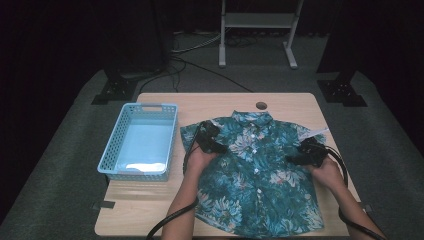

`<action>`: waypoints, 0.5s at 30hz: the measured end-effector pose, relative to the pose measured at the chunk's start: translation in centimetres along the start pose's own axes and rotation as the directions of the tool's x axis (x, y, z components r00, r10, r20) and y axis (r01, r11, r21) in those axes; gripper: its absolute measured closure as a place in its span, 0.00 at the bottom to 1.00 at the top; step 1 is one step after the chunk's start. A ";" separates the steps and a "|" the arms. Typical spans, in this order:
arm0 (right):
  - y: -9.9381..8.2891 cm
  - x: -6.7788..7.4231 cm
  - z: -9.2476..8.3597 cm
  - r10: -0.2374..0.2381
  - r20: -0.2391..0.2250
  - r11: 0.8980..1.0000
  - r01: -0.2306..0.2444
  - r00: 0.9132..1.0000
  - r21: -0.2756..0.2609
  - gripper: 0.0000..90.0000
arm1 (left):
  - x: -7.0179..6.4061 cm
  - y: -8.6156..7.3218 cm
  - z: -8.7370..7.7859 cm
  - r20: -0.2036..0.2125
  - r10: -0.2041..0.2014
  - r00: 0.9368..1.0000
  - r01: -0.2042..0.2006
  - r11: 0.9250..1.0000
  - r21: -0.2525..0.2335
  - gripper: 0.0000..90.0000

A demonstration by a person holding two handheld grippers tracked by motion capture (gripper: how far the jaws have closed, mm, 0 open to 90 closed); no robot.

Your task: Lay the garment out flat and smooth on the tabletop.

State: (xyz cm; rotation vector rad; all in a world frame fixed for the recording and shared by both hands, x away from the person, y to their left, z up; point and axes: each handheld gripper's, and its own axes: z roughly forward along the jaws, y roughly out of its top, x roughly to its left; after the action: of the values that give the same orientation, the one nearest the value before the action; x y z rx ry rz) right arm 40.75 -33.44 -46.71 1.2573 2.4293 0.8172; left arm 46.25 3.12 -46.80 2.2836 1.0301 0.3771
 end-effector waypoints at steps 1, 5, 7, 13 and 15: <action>0.0 -0.1 0.0 0.003 0.001 1.000 -0.003 1.000 -0.001 0.34 | 0.1 0.0 0.0 0.001 0.000 1.000 0.000 1.000 -0.006 0.20; 0.2 -0.2 0.2 0.007 0.004 1.000 -0.007 1.000 -0.002 0.34 | 0.1 -0.1 0.0 0.003 0.005 1.000 -0.005 1.000 -0.010 0.20; 0.2 -0.2 0.2 0.008 0.003 1.000 -0.008 1.000 -0.001 0.33 | 0.1 -0.1 0.0 0.005 0.002 1.000 -0.002 1.000 -0.014 0.20; 0.3 0.2 0.1 0.002 0.020 1.000 -0.003 1.000 0.016 0.27 | -0.3 0.0 -0.5 0.022 -0.021 1.000 0.020 0.999 0.026 0.19; 0.1 0.4 -0.1 0.003 0.018 1.000 -0.003 1.000 0.006 0.27 | -0.7 -0.2 -0.9 0.029 -0.014 0.999 0.013 1.000 0.022 0.17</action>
State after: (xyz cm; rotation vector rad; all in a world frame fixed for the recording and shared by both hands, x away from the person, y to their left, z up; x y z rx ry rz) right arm 40.50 -33.10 -46.53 1.2648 2.4181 0.7962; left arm 45.24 3.08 -46.19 2.2936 1.0390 0.3279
